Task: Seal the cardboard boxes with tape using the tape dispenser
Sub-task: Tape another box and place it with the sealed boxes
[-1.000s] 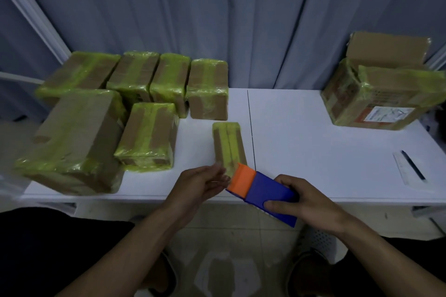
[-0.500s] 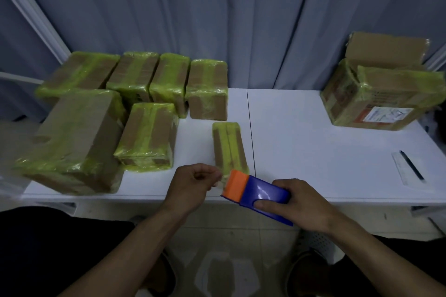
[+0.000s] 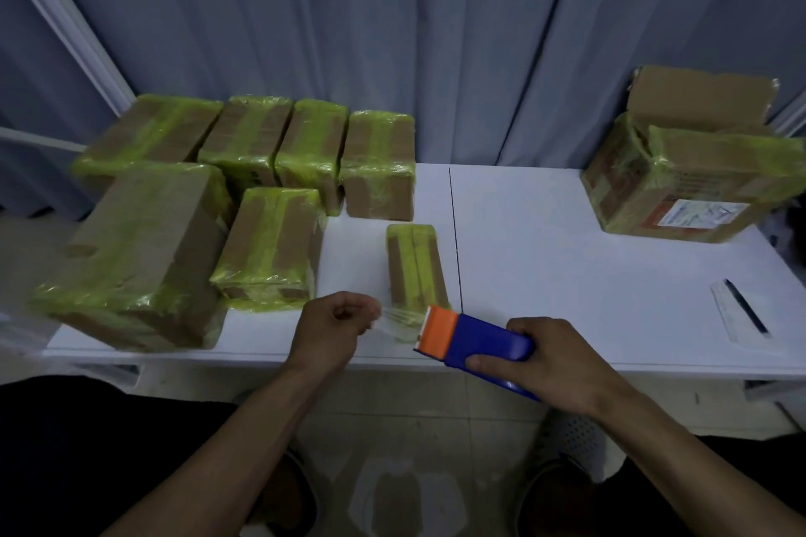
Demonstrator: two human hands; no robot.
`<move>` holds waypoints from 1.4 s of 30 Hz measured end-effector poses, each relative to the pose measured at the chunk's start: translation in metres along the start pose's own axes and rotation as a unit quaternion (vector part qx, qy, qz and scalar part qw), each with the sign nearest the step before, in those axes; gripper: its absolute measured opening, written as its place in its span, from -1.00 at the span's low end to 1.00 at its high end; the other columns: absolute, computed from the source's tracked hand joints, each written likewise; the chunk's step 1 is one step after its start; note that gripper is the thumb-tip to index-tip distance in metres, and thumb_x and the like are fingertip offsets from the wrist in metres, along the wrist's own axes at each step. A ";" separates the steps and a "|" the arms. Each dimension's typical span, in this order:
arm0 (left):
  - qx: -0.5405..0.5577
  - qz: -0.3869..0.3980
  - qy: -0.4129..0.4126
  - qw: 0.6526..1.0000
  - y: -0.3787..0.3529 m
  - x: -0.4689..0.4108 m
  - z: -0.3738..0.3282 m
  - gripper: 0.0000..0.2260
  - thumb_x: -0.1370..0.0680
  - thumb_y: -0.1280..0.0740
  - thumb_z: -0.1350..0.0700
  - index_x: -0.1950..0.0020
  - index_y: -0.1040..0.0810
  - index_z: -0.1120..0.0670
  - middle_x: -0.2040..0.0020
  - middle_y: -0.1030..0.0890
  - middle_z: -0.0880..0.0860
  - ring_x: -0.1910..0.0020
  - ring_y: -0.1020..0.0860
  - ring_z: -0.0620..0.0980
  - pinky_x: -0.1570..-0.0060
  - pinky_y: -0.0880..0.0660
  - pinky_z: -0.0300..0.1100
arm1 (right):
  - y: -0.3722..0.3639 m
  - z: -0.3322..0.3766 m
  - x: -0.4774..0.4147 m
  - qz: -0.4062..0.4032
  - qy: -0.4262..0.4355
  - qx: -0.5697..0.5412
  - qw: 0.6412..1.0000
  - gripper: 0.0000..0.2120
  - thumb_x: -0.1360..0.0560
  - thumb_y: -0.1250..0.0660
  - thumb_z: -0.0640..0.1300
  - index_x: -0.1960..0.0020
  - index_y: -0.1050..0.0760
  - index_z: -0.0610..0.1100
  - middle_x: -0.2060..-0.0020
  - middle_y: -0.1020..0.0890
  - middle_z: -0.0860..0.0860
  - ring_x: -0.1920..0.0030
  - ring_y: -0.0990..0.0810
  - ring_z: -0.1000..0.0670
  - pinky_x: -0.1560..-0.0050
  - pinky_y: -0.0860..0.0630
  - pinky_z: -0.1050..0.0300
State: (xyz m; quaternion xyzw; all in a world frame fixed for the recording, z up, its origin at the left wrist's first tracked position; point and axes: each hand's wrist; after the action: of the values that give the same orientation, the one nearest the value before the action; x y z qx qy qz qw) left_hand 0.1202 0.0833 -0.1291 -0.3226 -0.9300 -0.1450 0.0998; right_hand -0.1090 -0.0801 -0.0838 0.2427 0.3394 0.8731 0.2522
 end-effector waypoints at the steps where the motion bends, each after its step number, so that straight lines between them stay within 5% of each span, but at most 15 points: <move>1: 0.002 -0.005 0.003 1.000 -0.001 0.000 0.003 -0.94 -0.49 -0.48 0.24 0.12 -0.69 0.10 0.24 -0.71 0.04 0.27 -0.63 -0.13 0.18 -0.55 -0.31 | 0.000 0.001 0.000 -0.001 0.000 0.005 1.000 -0.53 -0.30 -0.50 0.41 0.27 -0.53 0.01 0.38 -0.61 0.19 0.33 -0.61 0.19 0.37 -0.44 0.38; 7: 0.005 -0.039 0.001 0.999 -0.004 -0.006 0.016 -0.89 -0.50 -0.46 0.26 0.14 -0.67 0.06 0.25 -0.69 -0.04 0.30 -0.62 -0.21 0.21 -0.53 -0.35 | 0.001 0.010 -0.004 0.005 -0.002 0.042 0.999 -0.55 -0.31 -0.46 0.42 0.18 -0.51 0.06 0.32 -0.63 0.17 0.26 -0.62 0.28 0.36 -0.44 0.43; 11: 0.006 -0.048 0.035 0.998 -0.011 -0.009 0.032 -0.87 -0.54 -0.42 0.24 0.13 -0.66 0.02 0.17 -0.70 -0.02 0.13 -0.66 -0.03 0.09 -0.56 -0.20 | -0.006 0.016 -0.011 0.002 -0.003 0.111 0.994 -0.51 -0.30 -0.44 0.48 0.11 -0.46 0.11 0.26 -0.61 0.19 0.23 -0.61 0.22 0.32 -0.44 0.40; 18: 0.024 -0.061 0.088 0.994 -0.015 -0.017 0.046 -0.90 -0.58 -0.36 0.21 0.08 -0.62 0.04 0.07 -0.67 0.02 0.06 -0.62 -0.04 0.15 -0.48 -0.27 | -0.024 0.025 -0.028 0.000 0.006 0.201 0.980 -0.32 -0.34 -0.40 0.50 -0.23 -0.56 0.03 0.01 -0.70 0.12 0.16 -0.58 0.16 0.22 -0.50 0.34; 24: 0.021 -0.055 0.085 0.995 -0.023 -0.026 0.053 -0.90 -0.61 -0.33 0.19 0.04 -0.59 0.02 0.03 -0.65 0.02 0.01 -0.61 -0.02 0.14 -0.46 -0.27 | -0.029 0.030 -0.041 -0.006 -0.025 0.254 0.967 -0.23 -0.33 -0.40 0.50 -0.33 -0.51 -0.01 -0.09 -0.69 0.07 -0.01 -0.67 0.05 0.12 -0.58 0.23; 30: 0.025 -0.038 0.134 0.990 -0.039 -0.037 0.063 -0.89 -0.57 -0.33 0.22 0.04 -0.60 0.03 -0.04 -0.63 0.03 -0.06 -0.56 0.04 -0.10 -0.48 -0.11 | -0.031 0.031 -0.052 0.000 -0.067 0.278 0.958 -0.24 -0.33 -0.45 0.46 -0.29 -0.51 -0.05 -0.09 -0.68 0.02 -0.01 -0.66 0.00 0.14 -0.55 0.20; 39: -0.016 -0.018 0.122 0.992 -0.060 -0.042 0.069 -0.89 -0.62 -0.29 0.15 -0.11 -0.56 0.01 -0.17 -0.60 0.05 -0.05 -0.52 -0.04 -0.02 -0.41 -0.19 | -0.034 0.032 -0.062 0.015 -0.092 0.266 0.959 -0.23 -0.32 -0.48 0.43 -0.32 -0.50 -0.06 -0.11 -0.68 0.01 -0.02 -0.68 -0.02 0.14 -0.53 0.19; 42: -0.031 -0.001 0.139 0.990 -0.063 -0.044 0.067 -0.65 -0.62 -0.33 0.04 -0.40 -0.45 0.03 -0.39 -0.48 0.06 -0.25 -0.50 0.05 -0.15 -0.44 -0.12 | -0.033 0.030 -0.062 0.017 -0.095 0.267 0.959 -0.23 -0.32 -0.48 0.43 -0.33 -0.50 -0.06 -0.11 -0.68 0.01 -0.03 -0.68 -0.02 0.10 -0.57 0.17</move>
State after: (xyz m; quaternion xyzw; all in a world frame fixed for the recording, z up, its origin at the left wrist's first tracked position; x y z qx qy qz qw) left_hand 0.1080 0.0334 -0.2175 -0.3018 -0.9025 -0.2168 0.2178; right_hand -0.0349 -0.0824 -0.1037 0.3884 0.5308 0.7277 0.1944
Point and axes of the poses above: each hand's wrist, its own x-axis away from the middle knuckle, its own y-axis out of the back of the hand, z = x × y
